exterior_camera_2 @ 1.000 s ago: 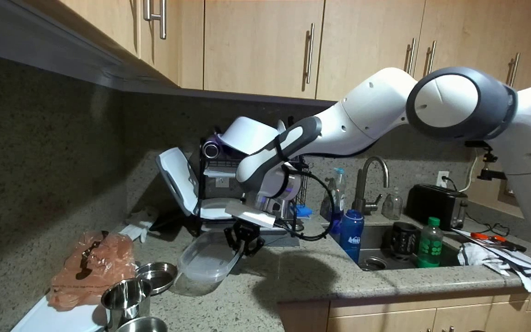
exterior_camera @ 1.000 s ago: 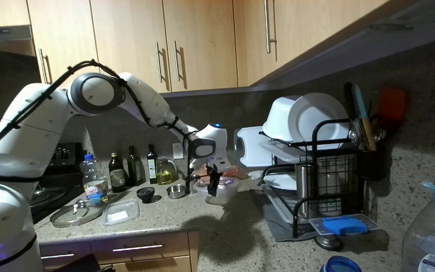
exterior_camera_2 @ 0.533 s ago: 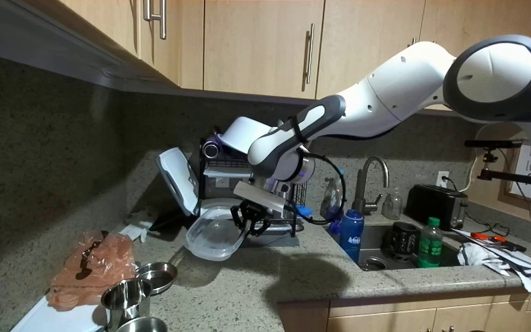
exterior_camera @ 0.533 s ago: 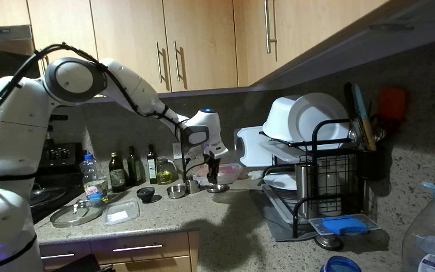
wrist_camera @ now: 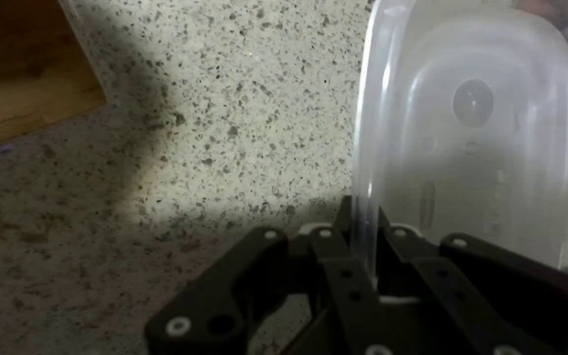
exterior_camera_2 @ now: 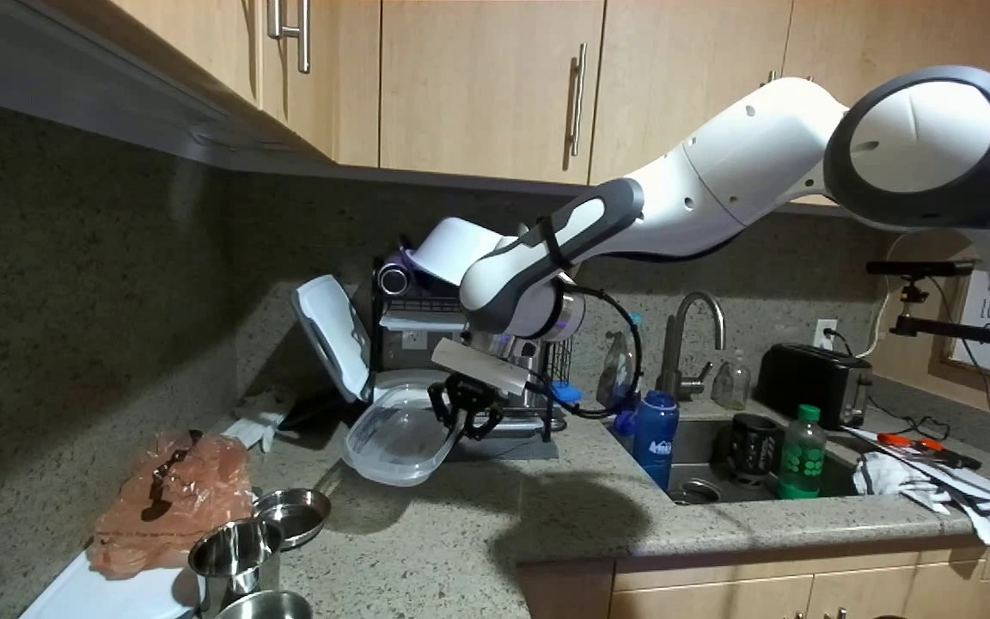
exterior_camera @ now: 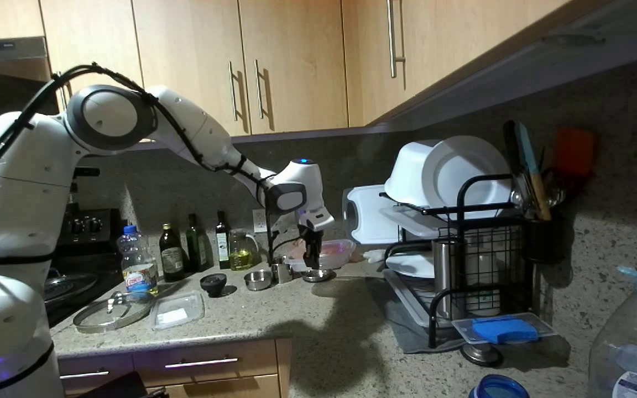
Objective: Put the container on the drying rack.
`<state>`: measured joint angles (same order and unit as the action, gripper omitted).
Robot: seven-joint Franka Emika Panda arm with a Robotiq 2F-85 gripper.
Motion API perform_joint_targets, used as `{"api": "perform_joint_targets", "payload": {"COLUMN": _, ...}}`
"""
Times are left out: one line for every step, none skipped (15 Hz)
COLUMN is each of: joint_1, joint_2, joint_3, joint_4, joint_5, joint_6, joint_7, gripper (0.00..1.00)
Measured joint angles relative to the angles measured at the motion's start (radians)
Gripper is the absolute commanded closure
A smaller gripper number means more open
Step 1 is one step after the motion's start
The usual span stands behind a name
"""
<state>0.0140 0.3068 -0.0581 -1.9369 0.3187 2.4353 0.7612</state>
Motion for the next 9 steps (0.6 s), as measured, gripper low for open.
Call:
{"api": "perform_joint_targets", "payload": {"joint_1": 0.0, "joint_2": 0.019, "joint_3": -0.001, "joint_4": 0.025, "joint_5": 0.0, "joint_6": -0.006, "joint_7": 0.039, "gripper": 0.99}}
{"api": "perform_joint_targets", "payload": {"joint_1": -0.002, "joint_2": 0.039, "joint_3": -0.004, "joint_4": 0.054, "joint_5": 0.004, "joint_6": -0.015, "joint_7": 0.078, "gripper": 0.99}}
{"api": "perform_joint_targets", "payload": {"joint_1": -0.004, "joint_2": 0.058, "joint_3": -0.009, "joint_4": 0.084, "joint_5": 0.009, "joint_6": -0.021, "joint_7": 0.119, "gripper": 0.99}}
{"api": "perform_joint_targets", "payload": {"joint_1": -0.008, "joint_2": 0.078, "joint_3": -0.014, "joint_4": 0.112, "joint_5": 0.016, "joint_6": -0.026, "joint_7": 0.155, "gripper": 0.99}}
{"api": "perform_joint_targets", "payload": {"joint_1": -0.012, "joint_2": 0.096, "joint_3": -0.019, "joint_4": 0.139, "joint_5": 0.023, "joint_6": -0.029, "joint_7": 0.188, "gripper": 0.99}}
{"api": "perform_joint_targets", "payload": {"joint_1": -0.021, "joint_2": 0.115, "joint_3": -0.02, "joint_4": 0.165, "joint_5": 0.032, "joint_6": -0.029, "joint_7": 0.213, "gripper": 0.99}}
{"api": "perform_joint_targets", "payload": {"joint_1": -0.029, "joint_2": 0.132, "joint_3": -0.02, "joint_4": 0.188, "joint_5": 0.044, "joint_6": -0.03, "joint_7": 0.23, "gripper": 0.99}}
{"api": "perform_joint_targets", "payload": {"joint_1": -0.038, "joint_2": 0.151, "joint_3": -0.02, "joint_4": 0.21, "joint_5": 0.056, "joint_6": -0.034, "joint_7": 0.241, "gripper": 0.99}}
{"api": "perform_joint_targets", "payload": {"joint_1": -0.047, "joint_2": 0.17, "joint_3": -0.02, "joint_4": 0.233, "joint_5": 0.065, "joint_6": -0.043, "joint_7": 0.25, "gripper": 0.99}}
